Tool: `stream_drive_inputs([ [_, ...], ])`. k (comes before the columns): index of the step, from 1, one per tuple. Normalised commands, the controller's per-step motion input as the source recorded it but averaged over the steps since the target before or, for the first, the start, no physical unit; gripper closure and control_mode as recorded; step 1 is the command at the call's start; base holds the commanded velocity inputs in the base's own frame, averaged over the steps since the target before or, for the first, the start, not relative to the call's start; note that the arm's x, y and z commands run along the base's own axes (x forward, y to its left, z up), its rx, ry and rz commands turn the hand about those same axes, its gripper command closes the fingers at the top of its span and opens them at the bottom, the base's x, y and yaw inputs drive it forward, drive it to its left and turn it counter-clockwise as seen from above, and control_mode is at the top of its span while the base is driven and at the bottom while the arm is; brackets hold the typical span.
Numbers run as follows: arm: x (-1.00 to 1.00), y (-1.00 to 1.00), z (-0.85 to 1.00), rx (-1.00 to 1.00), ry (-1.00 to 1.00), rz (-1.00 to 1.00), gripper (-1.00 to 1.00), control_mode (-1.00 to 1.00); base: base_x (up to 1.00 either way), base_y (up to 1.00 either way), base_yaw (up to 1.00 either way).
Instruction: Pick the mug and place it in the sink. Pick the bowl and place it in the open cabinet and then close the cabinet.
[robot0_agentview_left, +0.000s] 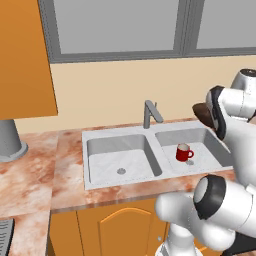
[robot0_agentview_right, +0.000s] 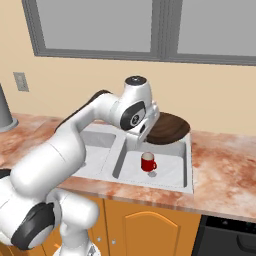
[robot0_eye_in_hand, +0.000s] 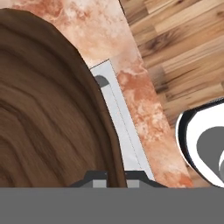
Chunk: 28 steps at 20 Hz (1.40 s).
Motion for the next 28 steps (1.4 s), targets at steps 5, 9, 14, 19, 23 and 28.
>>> stream_drive_inputs([
  [5, -0.08, 0.39, 0.20, 0.00, 0.02, 0.00, 1.00, -1.00, 0.00, 0.00, 0.00],
  [9, -0.07, 0.39, 0.15, 0.00, 0.03, 0.00, 1.00, -1.00, 0.00, 0.00, 0.00],
  [14, -0.09, 0.07, 0.04, 0.01, 0.07, 0.03, 1.00, -1.00, 0.00, 0.00, 0.00],
  [19, -0.12, 0.00, 0.01, 0.01, 0.02, 0.04, 1.00, -1.00, 0.00, 0.00, 0.00],
  [23, -0.23, 0.00, 0.17, 0.00, 0.00, 0.00, 1.00, -1.00, 0.00, 0.00, 0.00],
  [28, -0.33, 0.08, 0.29, 0.00, 0.00, 0.00, 1.00, -1.00, 0.00, 0.00, 0.00],
])
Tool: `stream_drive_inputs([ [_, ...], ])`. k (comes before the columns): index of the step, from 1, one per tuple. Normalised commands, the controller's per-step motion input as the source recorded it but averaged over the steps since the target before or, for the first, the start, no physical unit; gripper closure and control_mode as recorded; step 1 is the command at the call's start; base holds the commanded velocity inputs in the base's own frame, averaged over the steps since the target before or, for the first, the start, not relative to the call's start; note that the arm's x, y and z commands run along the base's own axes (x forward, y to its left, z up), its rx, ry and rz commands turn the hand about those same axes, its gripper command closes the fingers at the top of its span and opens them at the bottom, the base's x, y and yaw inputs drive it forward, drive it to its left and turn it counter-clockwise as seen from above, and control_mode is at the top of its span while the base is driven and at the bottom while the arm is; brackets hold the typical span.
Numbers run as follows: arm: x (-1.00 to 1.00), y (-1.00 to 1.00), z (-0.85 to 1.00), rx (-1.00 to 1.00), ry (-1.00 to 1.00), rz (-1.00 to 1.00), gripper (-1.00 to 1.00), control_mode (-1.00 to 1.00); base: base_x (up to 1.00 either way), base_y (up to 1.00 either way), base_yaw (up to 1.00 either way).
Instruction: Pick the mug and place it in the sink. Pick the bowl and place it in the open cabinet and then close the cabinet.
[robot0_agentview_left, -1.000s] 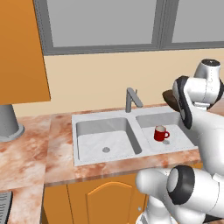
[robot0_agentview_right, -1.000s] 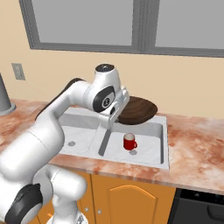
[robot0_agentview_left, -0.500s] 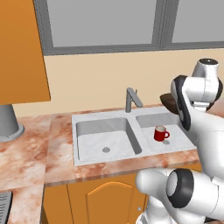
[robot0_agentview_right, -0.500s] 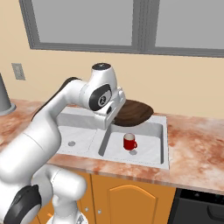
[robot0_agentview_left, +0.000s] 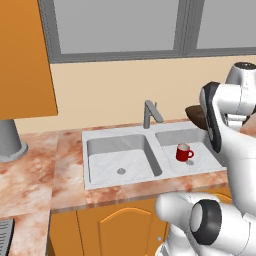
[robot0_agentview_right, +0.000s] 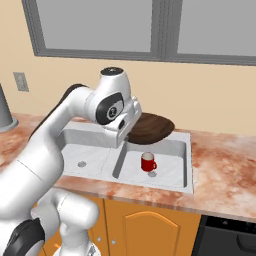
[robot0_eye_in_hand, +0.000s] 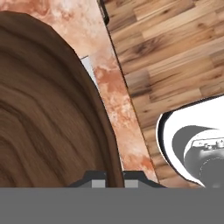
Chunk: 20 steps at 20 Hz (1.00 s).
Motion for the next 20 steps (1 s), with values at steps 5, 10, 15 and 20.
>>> stream_drive_inputs([
  [5, -0.31, 0.41, 0.13, 0.00, 0.00, 0.03, 1.00, -1.00, 0.00, 0.00, 0.00],
  [10, -0.05, 0.41, 0.03, 0.00, 0.00, 0.11, 1.00, -1.00, 0.00, 0.00, 0.00],
  [15, -0.17, 0.25, 0.04, 0.00, 0.00, 0.09, 1.00, -1.00, 0.00, 0.00, 0.00],
  [20, -0.28, 0.01, 0.04, 0.00, 0.00, 0.03, 1.00, -1.00, 0.00, 0.00, 0.00],
])
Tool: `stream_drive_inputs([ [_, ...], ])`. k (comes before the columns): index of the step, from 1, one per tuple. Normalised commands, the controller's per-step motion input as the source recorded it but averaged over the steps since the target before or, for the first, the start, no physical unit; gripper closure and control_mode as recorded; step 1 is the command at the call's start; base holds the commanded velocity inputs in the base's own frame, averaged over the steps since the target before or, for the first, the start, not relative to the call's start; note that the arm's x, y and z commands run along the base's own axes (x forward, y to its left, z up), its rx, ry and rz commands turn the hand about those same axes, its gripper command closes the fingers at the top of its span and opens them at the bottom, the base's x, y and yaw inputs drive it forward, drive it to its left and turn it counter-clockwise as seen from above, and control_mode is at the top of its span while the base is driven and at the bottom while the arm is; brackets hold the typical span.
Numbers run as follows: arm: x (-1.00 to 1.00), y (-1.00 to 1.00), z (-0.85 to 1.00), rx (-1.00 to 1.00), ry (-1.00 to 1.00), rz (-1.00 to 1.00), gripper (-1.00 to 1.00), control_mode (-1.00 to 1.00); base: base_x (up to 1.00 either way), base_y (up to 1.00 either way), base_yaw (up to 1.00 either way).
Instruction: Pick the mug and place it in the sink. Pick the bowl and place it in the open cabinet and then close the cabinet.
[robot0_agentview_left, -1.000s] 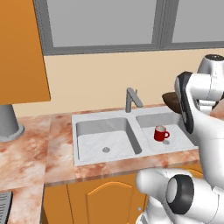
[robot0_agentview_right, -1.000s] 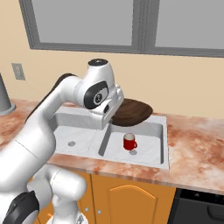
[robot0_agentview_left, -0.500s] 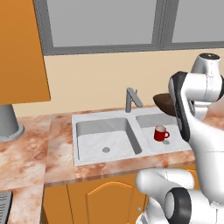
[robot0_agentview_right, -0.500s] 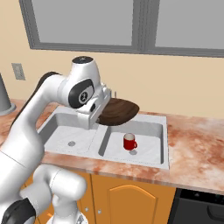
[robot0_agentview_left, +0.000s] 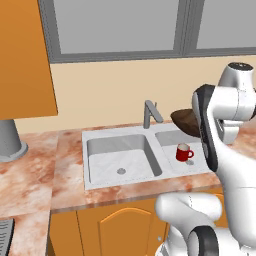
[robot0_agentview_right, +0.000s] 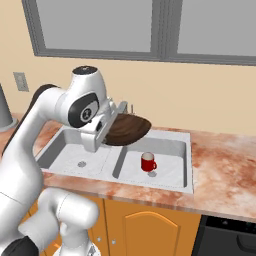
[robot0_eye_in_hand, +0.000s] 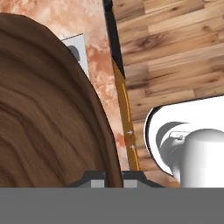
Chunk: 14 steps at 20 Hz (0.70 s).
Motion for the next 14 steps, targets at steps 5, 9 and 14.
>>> stream_drive_inputs([
  [5, 0.00, 0.00, 0.00, 0.00, 0.00, 0.00, 1.00, 1.00, -0.55, 0.00, 0.01],
  [9, 0.00, 0.00, 0.00, 0.00, 0.00, 0.00, 1.00, 1.00, -0.71, -0.24, 0.03],
  [14, 0.00, 0.00, 0.00, 0.00, 0.00, 0.00, 1.00, 1.00, -0.54, -0.90, 0.37],
])
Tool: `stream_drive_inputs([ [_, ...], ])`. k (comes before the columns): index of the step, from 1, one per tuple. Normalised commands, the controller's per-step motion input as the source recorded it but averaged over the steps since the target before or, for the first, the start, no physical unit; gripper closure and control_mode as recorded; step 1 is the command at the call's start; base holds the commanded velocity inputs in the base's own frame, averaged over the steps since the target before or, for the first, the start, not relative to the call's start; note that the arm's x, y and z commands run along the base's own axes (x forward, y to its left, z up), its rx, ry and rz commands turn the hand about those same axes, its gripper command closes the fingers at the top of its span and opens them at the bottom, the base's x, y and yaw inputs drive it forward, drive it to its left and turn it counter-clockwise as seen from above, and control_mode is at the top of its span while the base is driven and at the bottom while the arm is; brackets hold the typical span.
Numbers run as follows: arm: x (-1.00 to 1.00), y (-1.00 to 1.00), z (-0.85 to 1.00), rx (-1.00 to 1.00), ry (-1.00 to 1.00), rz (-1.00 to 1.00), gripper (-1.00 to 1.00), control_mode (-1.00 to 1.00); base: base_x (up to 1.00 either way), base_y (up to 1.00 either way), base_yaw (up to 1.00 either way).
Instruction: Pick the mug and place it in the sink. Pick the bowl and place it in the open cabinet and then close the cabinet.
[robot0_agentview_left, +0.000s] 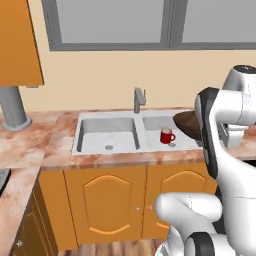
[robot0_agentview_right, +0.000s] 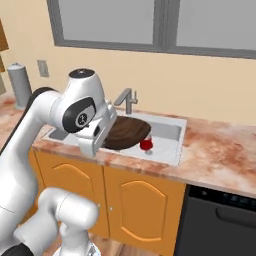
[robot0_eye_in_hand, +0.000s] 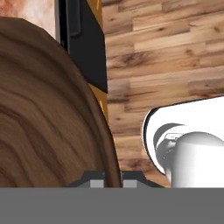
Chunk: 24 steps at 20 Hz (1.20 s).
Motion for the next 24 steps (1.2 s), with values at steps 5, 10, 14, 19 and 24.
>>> stream_drive_inputs([
  [5, 0.00, 0.00, 0.00, 0.00, 0.00, 0.00, 1.00, 1.00, -0.21, -1.00, 0.47],
  [10, 0.00, 0.00, 0.00, 0.00, 0.00, 0.00, 1.00, 1.00, -0.04, -0.63, 0.54],
  [14, 0.00, 0.00, 0.00, 0.00, 0.00, 0.00, 1.00, 1.00, -0.23, 0.67, 0.55],
  [19, 0.00, 0.00, 0.00, 0.00, 0.00, 0.00, 1.00, 1.00, -0.01, 1.00, 0.57],
  [24, 0.00, 0.00, 0.00, 0.00, 0.00, 0.00, 1.00, 1.00, 0.00, 0.63, 0.51],
])
